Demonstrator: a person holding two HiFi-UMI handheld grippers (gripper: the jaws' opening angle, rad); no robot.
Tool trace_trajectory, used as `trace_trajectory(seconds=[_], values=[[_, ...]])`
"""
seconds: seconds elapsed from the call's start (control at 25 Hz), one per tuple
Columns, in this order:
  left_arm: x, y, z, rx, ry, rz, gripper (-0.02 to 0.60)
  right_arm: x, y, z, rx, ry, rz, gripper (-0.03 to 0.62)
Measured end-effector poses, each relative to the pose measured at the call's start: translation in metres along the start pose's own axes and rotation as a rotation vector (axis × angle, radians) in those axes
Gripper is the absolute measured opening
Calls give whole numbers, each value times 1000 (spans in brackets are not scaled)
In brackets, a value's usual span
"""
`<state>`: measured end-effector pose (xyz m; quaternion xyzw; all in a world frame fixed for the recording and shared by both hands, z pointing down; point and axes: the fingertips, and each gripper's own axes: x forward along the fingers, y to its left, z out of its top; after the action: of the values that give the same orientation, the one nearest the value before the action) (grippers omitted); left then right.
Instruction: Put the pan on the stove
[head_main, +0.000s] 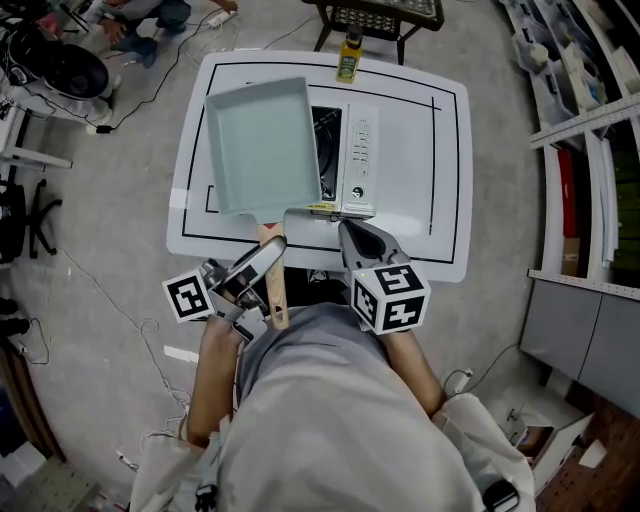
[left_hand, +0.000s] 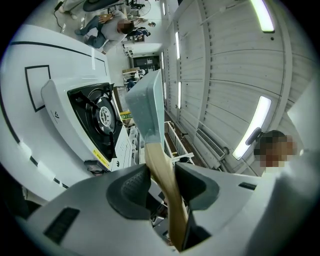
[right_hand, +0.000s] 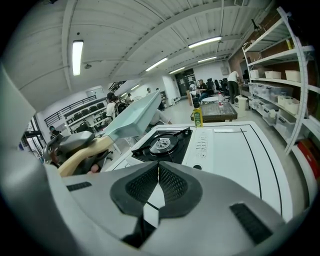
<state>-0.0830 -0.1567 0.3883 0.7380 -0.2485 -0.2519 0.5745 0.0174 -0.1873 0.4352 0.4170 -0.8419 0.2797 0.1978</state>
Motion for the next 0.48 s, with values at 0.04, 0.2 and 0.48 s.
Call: trace_trajectory(seconds=[0.04,0.2,0.48], values=[[0,2,1,-2,2,1,152,2,0,-1,2,5,-1,11],[1,6,4,-15,9,-1,152,8,0,-1,2,18,-3,11],[4,12,11,-16,23,0,153,17,-3,-1,4,37,-7,11]])
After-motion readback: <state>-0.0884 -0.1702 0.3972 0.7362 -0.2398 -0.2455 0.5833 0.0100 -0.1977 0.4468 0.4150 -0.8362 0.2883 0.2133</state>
